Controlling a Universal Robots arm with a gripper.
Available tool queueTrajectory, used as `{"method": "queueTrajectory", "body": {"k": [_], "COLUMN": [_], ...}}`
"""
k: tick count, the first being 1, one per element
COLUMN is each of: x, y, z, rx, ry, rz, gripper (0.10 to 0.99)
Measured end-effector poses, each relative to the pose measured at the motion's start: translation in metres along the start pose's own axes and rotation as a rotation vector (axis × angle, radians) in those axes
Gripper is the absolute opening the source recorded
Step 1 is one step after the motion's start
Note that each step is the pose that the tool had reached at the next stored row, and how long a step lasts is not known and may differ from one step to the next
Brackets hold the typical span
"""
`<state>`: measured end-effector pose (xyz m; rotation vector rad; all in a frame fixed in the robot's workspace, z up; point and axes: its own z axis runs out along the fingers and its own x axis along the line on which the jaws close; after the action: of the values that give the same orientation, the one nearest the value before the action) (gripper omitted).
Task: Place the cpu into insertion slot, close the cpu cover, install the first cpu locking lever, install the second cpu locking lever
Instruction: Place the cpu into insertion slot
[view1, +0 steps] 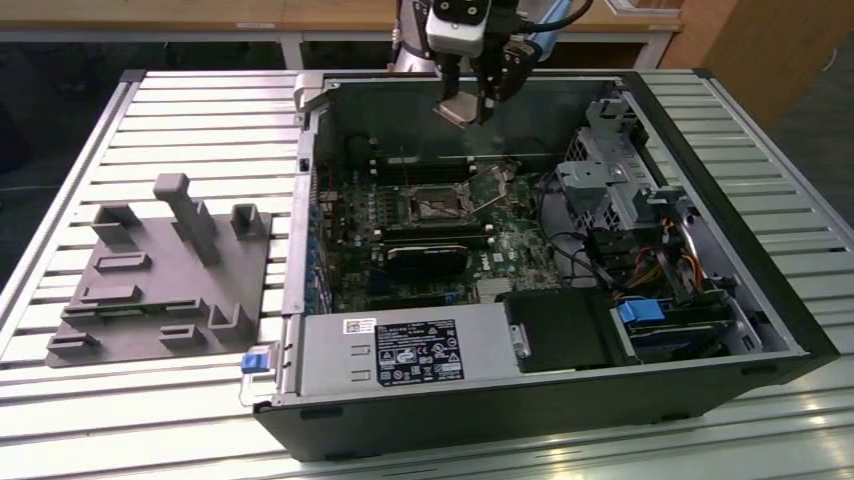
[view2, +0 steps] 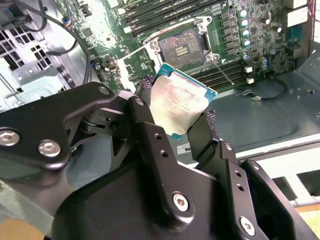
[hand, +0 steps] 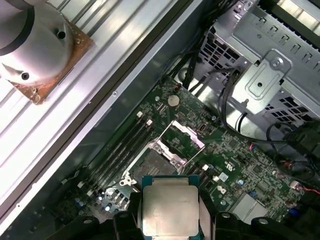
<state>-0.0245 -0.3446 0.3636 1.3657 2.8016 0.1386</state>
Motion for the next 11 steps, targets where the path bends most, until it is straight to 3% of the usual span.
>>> {"method": "queueTrajectory", "body": {"k": [11], "x": [0.0000], "y": [-0.0001], "z": [0.0010], "rx": [-0.002], "ry": [-0.0100], "rz": [0.112], "gripper": [0.537]}}
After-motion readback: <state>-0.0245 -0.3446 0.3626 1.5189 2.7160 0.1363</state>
